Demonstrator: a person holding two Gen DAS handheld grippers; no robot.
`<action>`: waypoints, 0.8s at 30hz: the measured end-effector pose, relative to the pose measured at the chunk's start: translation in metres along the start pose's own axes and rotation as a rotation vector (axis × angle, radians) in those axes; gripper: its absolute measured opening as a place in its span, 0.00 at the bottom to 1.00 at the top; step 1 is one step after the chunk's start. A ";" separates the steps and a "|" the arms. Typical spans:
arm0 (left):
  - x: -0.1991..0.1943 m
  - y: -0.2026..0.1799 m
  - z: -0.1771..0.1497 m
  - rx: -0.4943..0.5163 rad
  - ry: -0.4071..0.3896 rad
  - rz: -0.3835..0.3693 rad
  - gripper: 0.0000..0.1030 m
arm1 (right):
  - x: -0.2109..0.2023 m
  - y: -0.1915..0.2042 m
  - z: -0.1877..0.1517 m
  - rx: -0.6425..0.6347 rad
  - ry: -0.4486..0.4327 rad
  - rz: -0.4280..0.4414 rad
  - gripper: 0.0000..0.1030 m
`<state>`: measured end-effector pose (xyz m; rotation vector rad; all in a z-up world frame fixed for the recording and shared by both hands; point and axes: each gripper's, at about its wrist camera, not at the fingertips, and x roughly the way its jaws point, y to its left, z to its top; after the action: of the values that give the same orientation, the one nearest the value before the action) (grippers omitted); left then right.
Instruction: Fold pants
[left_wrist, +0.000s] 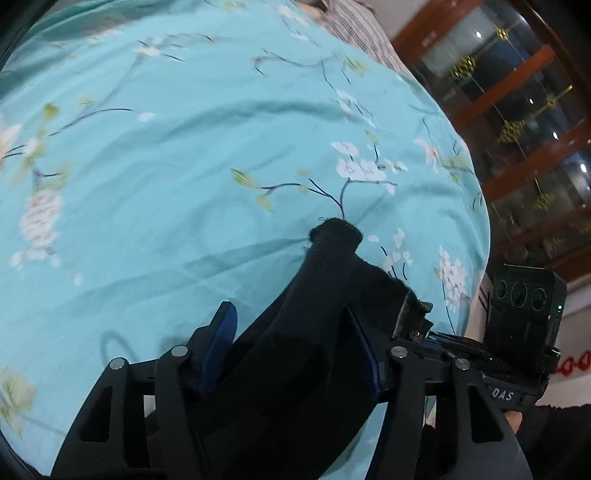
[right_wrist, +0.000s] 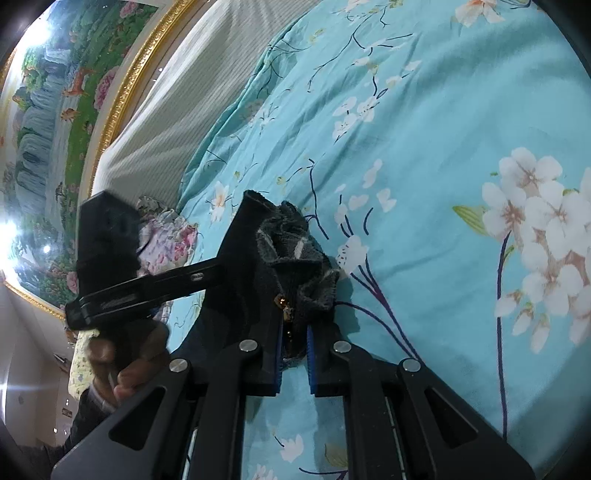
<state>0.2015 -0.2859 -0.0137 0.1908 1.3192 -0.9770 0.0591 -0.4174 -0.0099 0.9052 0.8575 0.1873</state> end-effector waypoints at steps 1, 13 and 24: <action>0.002 -0.002 0.002 0.010 0.002 -0.007 0.53 | 0.000 0.001 -0.001 -0.004 0.002 0.000 0.10; -0.042 -0.015 -0.012 0.014 -0.133 -0.088 0.10 | -0.003 0.019 -0.001 -0.071 -0.005 0.049 0.11; -0.130 0.008 -0.066 -0.098 -0.336 -0.113 0.10 | -0.002 0.082 -0.007 -0.189 0.024 0.232 0.11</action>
<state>0.1678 -0.1756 0.0768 -0.1205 1.0734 -0.9884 0.0690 -0.3628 0.0506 0.8247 0.7421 0.4731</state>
